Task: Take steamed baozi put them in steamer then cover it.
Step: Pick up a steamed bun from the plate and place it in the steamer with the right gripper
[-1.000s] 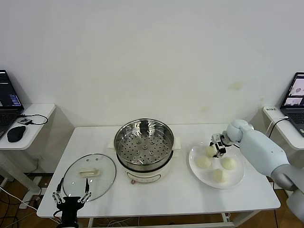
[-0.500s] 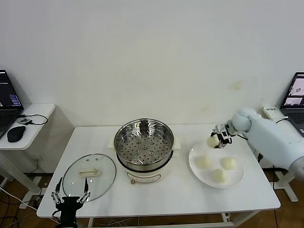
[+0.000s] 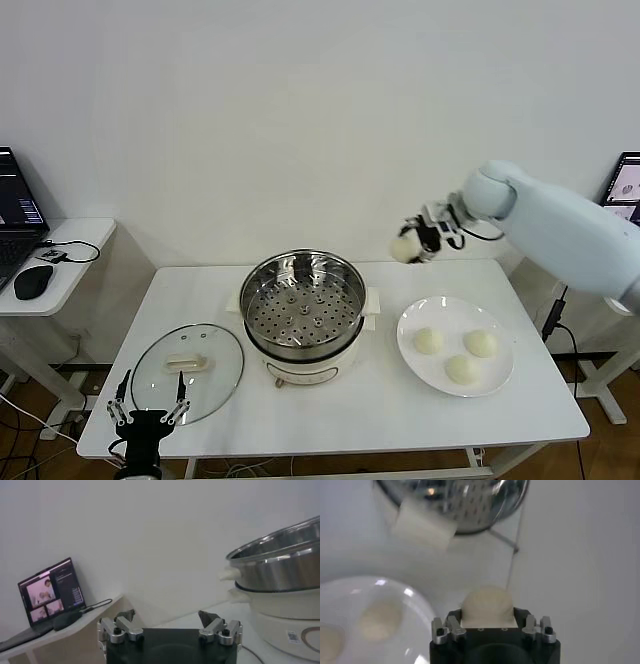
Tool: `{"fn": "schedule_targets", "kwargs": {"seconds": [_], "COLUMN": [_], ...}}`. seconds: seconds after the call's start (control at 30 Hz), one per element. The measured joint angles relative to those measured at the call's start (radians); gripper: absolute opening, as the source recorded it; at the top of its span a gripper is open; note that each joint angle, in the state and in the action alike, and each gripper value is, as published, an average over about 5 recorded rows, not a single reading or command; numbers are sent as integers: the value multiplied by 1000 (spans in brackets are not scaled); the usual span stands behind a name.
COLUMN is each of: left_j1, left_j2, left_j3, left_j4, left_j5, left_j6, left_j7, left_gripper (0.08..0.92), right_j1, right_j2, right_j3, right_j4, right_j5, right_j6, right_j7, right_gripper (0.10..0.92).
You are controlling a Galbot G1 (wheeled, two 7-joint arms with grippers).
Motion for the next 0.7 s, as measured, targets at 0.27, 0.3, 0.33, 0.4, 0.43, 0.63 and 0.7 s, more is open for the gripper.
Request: {"fn": "schedule_targets", "kwargs": {"seconds": [0.27,0.3,0.33,0.4,0.43,0.63,0.7], "left_j1": [4,5,6,6,6,-1,-4], "left_j2": [-1,-1,-2,-3,-4,-6,-6], "left_j3": [-14,-16,-18,-20,-21,-22,-22], "left_j4": [-2,-2,-2,-2,-2,2,7], "left_j5": [-12,-14,-15,-17,-18,-21,-22], "left_j6": [3,3,3,3,3,3,3], "left_j7": [2,2,2,2,2,2,2], "left_gripper": [823,823,823,823,823,823,823], "right_j1": [30,29,26,18,13,-26,-41], "right_j2": [184,205,225,263,279,361,382], "right_j3": [-87,-96,-103,-115,-120,-134,-135], "right_j4": [-81,-95,-109,-139,-153,-232,-256], "right_j5": [1,-9,-20,-48,-64,-172,-210], "right_j6": [100,118,137,179,200,321,357], "right_j7": [34,39,44,54,58,89,100], "right_gripper": [654,655,656,659,660,662,662]}}
